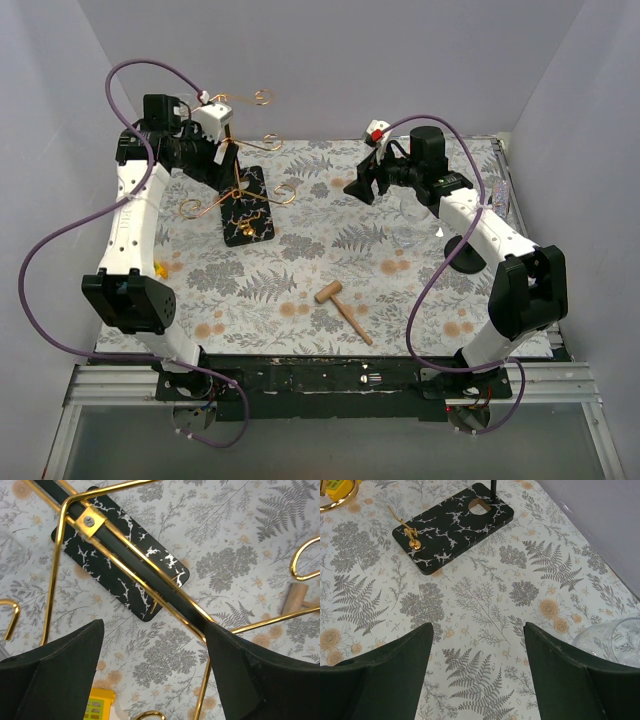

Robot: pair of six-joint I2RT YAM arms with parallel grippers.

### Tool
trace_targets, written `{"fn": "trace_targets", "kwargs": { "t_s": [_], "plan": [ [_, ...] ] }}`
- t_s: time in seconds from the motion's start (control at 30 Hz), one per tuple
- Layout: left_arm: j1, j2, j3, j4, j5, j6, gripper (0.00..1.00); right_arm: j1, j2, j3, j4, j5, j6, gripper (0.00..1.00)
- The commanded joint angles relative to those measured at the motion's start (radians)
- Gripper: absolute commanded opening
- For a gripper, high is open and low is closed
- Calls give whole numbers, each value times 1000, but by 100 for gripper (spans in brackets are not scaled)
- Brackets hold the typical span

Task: Take the wine glass off the wine glass rack
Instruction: Adjust the wine rack at the center of the board.

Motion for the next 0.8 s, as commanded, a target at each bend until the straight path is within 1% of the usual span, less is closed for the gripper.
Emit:
{"fn": "trace_targets", "kwargs": {
  "t_s": [0.0, 0.23, 0.67, 0.77],
  "plan": [
    [-15, 19, 63, 14, 107, -63, 82, 1, -16, 23, 58, 8, 17, 81],
    [-37, 62, 80, 34, 188, -94, 81, 1, -2, 38, 58, 22, 16, 81],
    [-61, 185, 216, 74, 349, -181, 81, 1, 12, 63, 48, 20, 24, 81],
    [-63, 206, 246, 65, 400, -180, 81, 1, 18, 64, 51, 20, 31, 81]
  ]
}}
